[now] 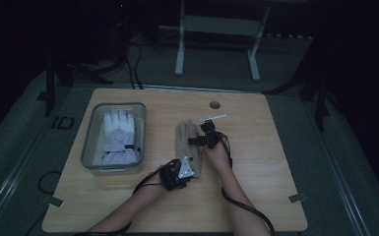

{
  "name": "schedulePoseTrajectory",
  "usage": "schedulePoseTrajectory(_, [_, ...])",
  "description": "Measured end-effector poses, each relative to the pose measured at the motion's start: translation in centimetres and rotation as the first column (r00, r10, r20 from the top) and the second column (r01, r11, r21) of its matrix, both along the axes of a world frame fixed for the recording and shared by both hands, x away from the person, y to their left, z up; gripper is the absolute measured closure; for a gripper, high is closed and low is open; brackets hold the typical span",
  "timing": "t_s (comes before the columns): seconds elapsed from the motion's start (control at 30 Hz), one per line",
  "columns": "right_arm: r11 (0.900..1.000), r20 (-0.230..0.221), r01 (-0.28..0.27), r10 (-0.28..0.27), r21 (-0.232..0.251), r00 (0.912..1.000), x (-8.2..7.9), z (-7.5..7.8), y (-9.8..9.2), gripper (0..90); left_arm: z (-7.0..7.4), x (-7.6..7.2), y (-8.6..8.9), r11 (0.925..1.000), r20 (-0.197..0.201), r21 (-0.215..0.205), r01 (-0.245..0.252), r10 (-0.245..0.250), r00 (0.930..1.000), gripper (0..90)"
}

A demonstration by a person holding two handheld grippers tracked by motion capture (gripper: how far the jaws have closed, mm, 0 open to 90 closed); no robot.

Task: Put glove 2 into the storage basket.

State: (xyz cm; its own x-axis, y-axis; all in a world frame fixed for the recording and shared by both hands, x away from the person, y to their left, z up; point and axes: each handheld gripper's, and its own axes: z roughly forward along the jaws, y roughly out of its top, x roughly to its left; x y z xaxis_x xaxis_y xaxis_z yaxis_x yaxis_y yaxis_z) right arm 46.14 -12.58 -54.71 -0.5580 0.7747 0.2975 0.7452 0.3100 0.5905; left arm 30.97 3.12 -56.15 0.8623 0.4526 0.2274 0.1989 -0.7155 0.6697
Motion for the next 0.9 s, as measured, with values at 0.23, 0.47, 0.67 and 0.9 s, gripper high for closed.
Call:
schedulePoseTrajectory(0.23, [1.0,0.036,-0.014,0.015,-0.026,0.9992,-0.5,1.0,0.3,64.9,1.3,-0.2,0.7,0.9994,-0.027,-0.034,-0.005,0.004,0.9996,85.1])
schedulePoseTrajectory(0.47, [0.999,0.043,-0.027,0.025,0.037,0.9988,-0.9,2.6,0.4,65.4,2.1,-0.8,1.1,0.9989,-0.01,-0.046,-0.011,0.011,0.9999,85.8])
schedulePoseTrajectory(0.67, [0.999,0.055,-0.03,0.028,0.036,0.9981,-1.2,3.6,0.4,65.5,2.5,-1.1,1.0,0.9991,0.01,-0.039,-0.018,0.019,0.9998,86.4])
schedulePoseTrajectory(0.9, [0.999,0.025,-0.019,0.018,0.031,0.9995,-1.2,2.3,0.0,65.7,1.1,-0.5,0.3,0.9999,-0.056,-0.011,0.005,-0.005,0.9984,85.7])
